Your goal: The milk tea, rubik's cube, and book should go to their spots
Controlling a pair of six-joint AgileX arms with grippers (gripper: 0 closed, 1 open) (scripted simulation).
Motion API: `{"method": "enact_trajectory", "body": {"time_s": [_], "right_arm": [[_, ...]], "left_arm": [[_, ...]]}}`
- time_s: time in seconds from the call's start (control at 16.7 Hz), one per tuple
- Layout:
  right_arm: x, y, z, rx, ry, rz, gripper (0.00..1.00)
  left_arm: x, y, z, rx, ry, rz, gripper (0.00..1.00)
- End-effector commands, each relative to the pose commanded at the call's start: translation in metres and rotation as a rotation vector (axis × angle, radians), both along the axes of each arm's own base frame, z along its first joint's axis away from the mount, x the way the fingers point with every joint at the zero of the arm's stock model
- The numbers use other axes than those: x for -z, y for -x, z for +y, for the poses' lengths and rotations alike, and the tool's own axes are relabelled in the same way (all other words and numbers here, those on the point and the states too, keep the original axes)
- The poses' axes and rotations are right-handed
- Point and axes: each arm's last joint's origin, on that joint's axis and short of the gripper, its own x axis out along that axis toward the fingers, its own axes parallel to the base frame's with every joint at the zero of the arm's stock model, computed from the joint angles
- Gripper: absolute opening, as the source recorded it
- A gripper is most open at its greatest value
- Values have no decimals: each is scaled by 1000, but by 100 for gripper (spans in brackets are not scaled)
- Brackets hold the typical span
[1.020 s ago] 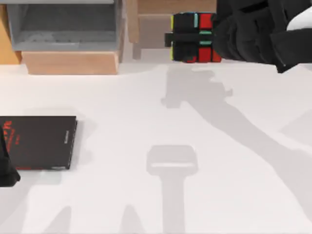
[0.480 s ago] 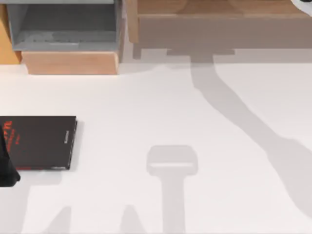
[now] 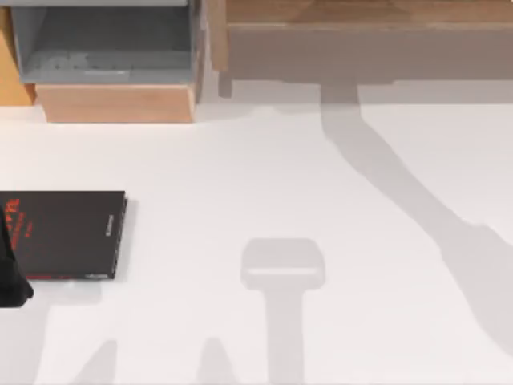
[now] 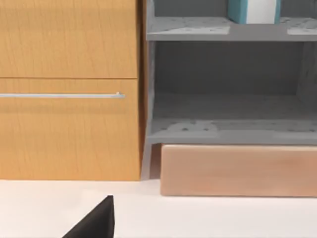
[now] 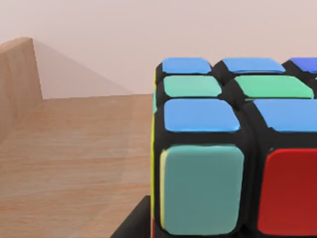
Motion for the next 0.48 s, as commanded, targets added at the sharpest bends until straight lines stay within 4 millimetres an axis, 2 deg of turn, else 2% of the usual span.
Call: {"method": "enact_trajectory", "body": {"time_s": [0.3, 0.48], "right_arm": [[-21, -50, -26, 80, -87, -52, 0], [-17, -76, -16, 41, -46, -40, 0]], "left_arm": [[0, 0, 0, 0, 0, 0, 100], [0, 0, 0, 0, 0, 0, 100]]}}
